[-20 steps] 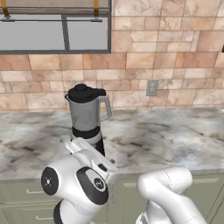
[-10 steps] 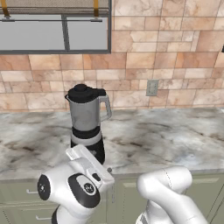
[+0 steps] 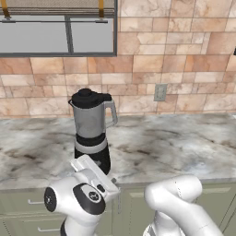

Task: Grab the lemon and garlic from the fridge, place them in the blender, close the lid, and turn on the blender to create a marinade.

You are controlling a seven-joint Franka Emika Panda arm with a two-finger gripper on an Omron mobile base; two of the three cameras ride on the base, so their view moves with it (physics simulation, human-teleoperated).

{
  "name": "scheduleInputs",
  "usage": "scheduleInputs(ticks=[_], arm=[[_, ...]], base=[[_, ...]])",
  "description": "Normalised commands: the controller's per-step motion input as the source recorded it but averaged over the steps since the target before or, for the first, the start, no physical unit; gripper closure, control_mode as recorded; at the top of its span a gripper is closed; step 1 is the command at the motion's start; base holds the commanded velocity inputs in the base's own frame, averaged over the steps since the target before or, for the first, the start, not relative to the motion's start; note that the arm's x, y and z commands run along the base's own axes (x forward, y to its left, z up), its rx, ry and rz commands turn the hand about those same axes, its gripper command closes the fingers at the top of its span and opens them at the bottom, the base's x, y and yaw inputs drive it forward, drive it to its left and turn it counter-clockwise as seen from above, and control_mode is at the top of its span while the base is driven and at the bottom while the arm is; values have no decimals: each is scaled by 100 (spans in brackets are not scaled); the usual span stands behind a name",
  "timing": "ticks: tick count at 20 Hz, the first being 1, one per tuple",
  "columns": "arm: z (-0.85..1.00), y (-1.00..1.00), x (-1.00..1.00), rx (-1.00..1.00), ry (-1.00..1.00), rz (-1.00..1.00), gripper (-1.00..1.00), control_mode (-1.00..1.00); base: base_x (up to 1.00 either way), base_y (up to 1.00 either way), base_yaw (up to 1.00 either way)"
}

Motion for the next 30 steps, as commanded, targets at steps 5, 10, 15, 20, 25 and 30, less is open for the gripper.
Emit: scheduleInputs(ticks=[5, 10, 15, 20, 25, 30], arm=[[-17, 4, 27, 0, -3, 0, -100, -100], [-18, 13, 30, 0, -1, 0, -100, -100], [-25, 6, 29, 0, -3, 0, -100, -100], [-24, 10, 30, 0, -4, 0, -100, -100], [-21, 17, 31, 0, -3, 0, -100, -100], [-22, 23, 31, 0, -2, 0, -100, -100]], base=[[0, 0, 0], [0, 0, 0], [0, 0, 0], [0, 0, 0], [0, 0, 0], [0, 0, 0]])
